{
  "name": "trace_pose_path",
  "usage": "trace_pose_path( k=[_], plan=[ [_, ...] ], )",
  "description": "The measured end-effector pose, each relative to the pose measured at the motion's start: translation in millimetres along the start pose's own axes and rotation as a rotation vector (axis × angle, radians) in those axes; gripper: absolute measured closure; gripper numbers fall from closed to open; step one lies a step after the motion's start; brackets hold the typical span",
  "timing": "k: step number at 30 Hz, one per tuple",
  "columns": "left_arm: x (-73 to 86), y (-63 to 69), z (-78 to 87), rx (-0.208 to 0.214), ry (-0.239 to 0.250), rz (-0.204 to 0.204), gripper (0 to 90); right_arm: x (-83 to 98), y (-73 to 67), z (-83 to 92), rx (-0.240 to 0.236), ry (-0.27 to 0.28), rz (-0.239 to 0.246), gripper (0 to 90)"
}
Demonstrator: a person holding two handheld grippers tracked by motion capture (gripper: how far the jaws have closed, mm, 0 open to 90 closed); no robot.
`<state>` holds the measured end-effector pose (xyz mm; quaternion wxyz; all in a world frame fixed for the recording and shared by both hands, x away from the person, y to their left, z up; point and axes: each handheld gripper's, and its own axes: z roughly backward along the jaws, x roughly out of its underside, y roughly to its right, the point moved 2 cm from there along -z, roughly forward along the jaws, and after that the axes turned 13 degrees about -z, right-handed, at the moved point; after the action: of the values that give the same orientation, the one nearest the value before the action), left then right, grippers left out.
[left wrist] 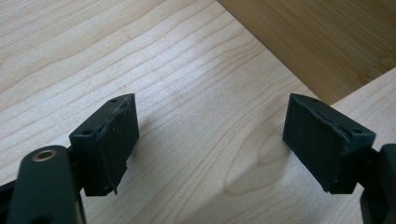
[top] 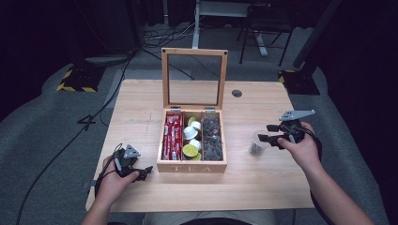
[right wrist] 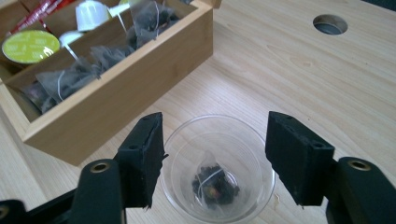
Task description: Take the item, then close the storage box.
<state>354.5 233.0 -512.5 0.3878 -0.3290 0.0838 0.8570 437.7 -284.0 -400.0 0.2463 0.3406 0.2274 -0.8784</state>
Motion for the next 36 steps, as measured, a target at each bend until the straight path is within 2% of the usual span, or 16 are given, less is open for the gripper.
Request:
trace_pose_path(
  k=[3,15,19,22,25,31,36],
  plan=[
    [0.4,-0.6,-0.8,-0.005,0.005,-0.013,17.2,-4.4,-0.1,2.3,-0.016,0.027,-0.015,35.3],
    [1.2,-1.4,-3.2,-0.001,0.024,-0.017,14.3,-37.3,-9.9,13.4,-0.051,0.134,-0.008,29.9],
    [1.9,-1.3,-3.8,-0.004,0.036,-0.019,13.9,-49.5,-13.6,10.6,-0.058,0.15,0.006,29.9],
    [4.2,-1.6,-4.9,-0.008,0.067,-0.02,13.2,-60.7,-16.6,7.6,-0.062,0.155,0.022,29.4],
    [4.6,-1.7,-4.4,-0.011,0.064,-0.028,13.4,-73.3,-18.9,3.9,-0.068,0.163,0.037,29.1],
    [5.1,-1.2,-4.0,-0.01,0.065,-0.018,13.5,-98.1,-24.2,-5.7,-0.077,0.185,0.052,28.1],
    [5.1,-1.4,-4.0,-0.012,0.064,-0.023,13.5,-117.9,-24.3,-17.0,-0.079,0.204,0.052,27.2]
  ],
)
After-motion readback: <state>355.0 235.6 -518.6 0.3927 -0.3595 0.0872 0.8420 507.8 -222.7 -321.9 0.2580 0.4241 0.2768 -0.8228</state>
